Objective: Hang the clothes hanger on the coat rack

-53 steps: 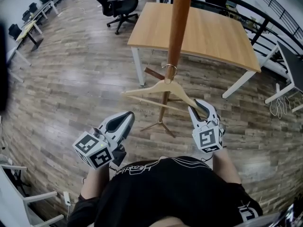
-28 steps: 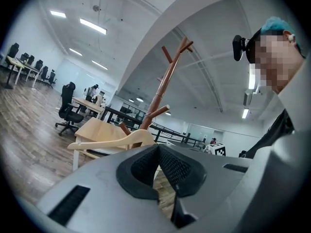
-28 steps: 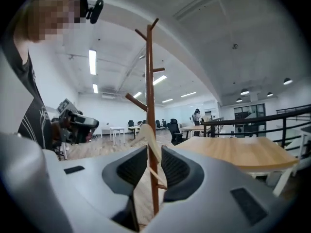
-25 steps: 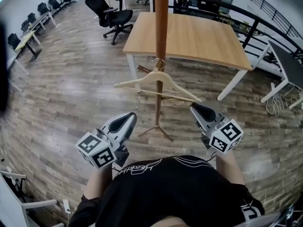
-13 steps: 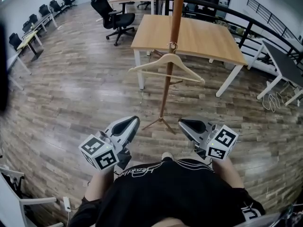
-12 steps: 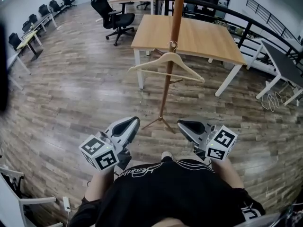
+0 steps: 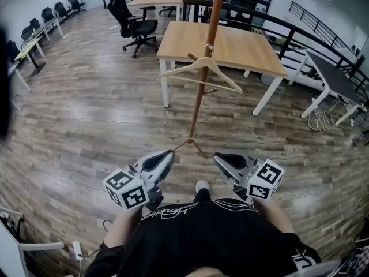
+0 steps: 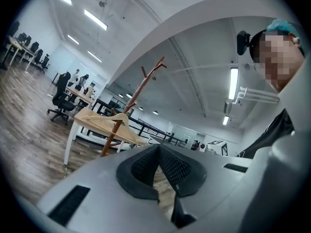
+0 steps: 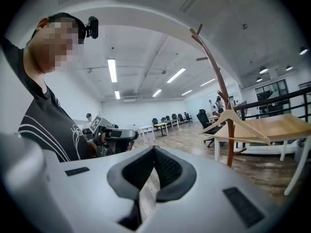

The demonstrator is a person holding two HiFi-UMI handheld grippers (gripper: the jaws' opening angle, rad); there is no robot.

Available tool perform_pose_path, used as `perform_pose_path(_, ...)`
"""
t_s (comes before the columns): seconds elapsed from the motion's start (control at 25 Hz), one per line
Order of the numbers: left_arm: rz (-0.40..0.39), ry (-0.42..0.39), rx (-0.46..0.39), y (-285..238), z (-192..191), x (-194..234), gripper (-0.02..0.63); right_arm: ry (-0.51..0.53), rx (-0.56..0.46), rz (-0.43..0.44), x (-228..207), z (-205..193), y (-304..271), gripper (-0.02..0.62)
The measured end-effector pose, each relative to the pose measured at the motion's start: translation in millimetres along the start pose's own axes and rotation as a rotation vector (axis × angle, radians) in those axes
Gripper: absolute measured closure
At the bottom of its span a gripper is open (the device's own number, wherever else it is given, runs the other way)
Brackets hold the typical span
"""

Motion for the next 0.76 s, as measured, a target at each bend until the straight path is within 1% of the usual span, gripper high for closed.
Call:
perform_pose_path(0.2,-0.012,0.012,-0.009,21,-15,-8,0.598,-0.003,0.005,-0.029,26,-17,8,0.557)
perform_pose_path(0.4,-0.027,0.037,-0.004,19,-13,-8,0.598,-0.007,0.017,-0.049,28,-12,11,0.557)
perform_pose_path(0.56,-0.035,0.038,-0.013,32,-24,-6,0.598,0.006,0.021,-0.061,40,-20,10,0.557)
perform_pose_path(0.76,-0.038,0.052,-0.023,44,-26,-3,0.598,0.024,0.032,-0.062,51,-22,4,0.557)
Point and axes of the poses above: the fingertips, and each gripper's own axes: y backward along the fingers, x to its left, z out of its top, the point moved 10 cm from there along y, backward along the fingers, and after that the axes turned 2 degrees about y, right-handed, at the moved point
